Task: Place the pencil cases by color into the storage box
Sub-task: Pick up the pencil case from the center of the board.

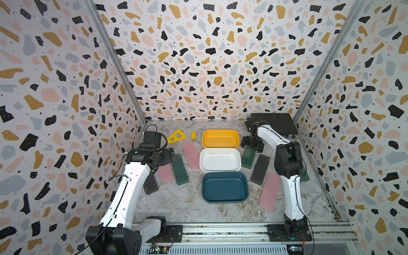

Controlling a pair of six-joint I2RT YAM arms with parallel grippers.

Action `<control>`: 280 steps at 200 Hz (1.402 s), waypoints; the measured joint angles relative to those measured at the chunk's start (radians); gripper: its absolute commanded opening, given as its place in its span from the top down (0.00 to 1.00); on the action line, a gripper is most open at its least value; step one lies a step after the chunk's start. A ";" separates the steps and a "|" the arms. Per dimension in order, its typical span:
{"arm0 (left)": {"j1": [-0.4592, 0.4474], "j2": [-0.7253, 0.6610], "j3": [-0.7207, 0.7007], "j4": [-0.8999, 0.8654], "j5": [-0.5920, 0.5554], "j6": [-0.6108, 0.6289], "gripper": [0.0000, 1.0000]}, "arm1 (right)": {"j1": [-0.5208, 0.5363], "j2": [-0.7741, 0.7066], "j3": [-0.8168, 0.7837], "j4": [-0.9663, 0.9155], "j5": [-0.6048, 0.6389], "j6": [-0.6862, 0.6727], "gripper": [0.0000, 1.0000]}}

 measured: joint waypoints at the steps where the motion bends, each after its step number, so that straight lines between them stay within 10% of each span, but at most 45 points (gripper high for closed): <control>1: 0.000 0.000 0.000 0.000 0.000 0.000 0.00 | 0.000 0.000 0.000 0.001 0.000 0.000 0.07; 280: 0.000 -0.026 0.000 0.000 0.010 0.010 0.00 | 0.006 -0.125 -0.193 0.112 0.042 -0.051 0.42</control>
